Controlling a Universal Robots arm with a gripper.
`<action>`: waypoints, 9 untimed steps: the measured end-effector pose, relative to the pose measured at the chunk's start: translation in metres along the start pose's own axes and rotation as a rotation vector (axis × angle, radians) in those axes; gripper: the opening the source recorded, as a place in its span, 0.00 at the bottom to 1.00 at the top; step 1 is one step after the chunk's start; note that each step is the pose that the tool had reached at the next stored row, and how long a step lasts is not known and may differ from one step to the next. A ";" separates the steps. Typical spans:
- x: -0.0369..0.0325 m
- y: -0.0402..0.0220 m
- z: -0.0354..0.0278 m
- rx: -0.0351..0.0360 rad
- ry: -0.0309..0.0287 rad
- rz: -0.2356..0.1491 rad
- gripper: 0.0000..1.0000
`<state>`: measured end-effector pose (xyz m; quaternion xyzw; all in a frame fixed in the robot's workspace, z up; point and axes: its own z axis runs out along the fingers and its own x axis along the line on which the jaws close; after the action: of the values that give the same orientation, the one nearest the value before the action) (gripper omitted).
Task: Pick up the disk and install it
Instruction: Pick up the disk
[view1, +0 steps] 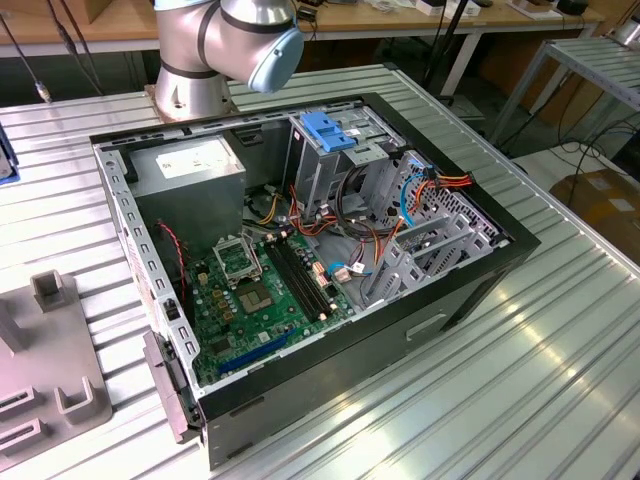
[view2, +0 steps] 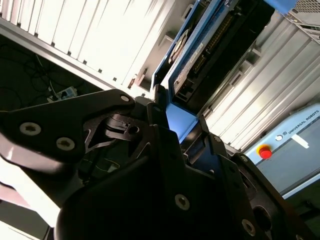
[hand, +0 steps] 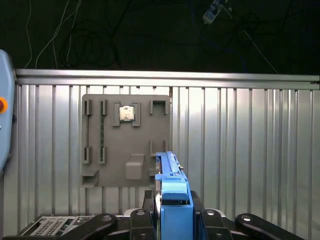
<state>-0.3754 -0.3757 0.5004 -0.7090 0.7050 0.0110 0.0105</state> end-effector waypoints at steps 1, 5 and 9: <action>0.0000 -0.0023 0.0000 -0.0001 0.0000 0.000 0.37; 0.0001 -0.0110 0.0000 -0.0001 0.0000 0.000 0.37; 0.0001 -0.0238 0.0000 -0.0001 0.0000 0.000 0.37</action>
<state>-0.3516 -0.3757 0.5004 -0.7090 0.7050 0.0110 0.0105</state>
